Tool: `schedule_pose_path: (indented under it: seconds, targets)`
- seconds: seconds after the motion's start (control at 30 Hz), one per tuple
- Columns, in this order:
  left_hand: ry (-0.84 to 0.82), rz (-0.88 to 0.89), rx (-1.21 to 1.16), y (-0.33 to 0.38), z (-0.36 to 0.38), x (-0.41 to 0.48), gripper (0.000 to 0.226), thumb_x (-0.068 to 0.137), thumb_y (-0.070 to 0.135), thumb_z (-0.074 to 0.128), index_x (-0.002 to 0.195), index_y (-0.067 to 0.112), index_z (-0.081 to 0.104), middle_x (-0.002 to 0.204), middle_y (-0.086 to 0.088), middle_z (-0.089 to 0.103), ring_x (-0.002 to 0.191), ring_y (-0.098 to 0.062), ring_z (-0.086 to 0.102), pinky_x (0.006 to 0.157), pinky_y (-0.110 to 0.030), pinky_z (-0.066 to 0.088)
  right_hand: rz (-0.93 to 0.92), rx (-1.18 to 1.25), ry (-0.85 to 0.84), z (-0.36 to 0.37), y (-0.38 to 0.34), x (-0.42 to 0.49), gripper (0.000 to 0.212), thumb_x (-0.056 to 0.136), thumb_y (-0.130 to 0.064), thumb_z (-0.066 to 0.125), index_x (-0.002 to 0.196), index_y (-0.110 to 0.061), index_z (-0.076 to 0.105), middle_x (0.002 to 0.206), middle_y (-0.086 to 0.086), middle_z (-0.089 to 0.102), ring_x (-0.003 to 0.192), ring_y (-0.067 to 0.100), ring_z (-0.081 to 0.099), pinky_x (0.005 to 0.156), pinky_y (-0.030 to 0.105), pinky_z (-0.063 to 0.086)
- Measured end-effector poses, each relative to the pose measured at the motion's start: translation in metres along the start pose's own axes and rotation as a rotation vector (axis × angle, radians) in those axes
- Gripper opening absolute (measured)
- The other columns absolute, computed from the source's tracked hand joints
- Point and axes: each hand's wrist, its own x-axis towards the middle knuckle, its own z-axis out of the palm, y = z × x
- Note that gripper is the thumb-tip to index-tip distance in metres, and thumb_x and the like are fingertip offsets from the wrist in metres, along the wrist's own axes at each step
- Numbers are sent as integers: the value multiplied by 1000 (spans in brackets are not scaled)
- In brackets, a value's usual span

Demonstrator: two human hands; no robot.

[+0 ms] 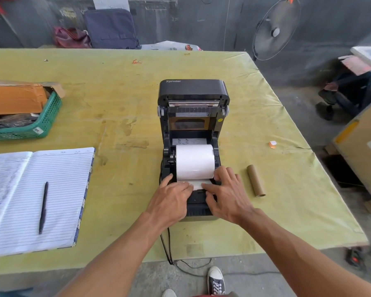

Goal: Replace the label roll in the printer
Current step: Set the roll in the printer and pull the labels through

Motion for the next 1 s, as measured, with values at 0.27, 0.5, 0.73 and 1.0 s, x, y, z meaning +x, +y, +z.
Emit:
schedule_pose_path:
  seconds: [0.27,0.5,0.73,1.0]
  targets:
    - [-107,-29,63,5,-9,0,35,71,13,55,97,11,79,99,-5,78,92,-19,73,101,-54,48,34,126,-84,-4,10,2,22,91,-22,59,90,-13,78,89,2,62,81,25,56,69,42,52]
    - [-194,-53,36,2,-23,26,30,94,9,59,66,19,59,54,6,52,50,-18,53,70,-30,47,-83,24,-255,-15,4,14,31,100,-34,48,111,-19,72,112,0,59,104,21,50,85,36,44]
    - [-145,-27,101,8,-24,25,31,70,-12,68,57,14,58,44,2,47,35,-20,42,49,-28,28,-202,-41,-219,-13,4,22,20,99,-24,55,90,-17,72,98,1,62,93,23,52,72,32,37]
    - [-36,-119,108,10,-8,15,21,79,-6,64,73,14,65,70,-2,59,67,-24,52,62,-38,39,-235,-76,-133,-8,2,22,17,87,-18,70,70,-16,68,79,1,61,76,23,53,63,32,31]
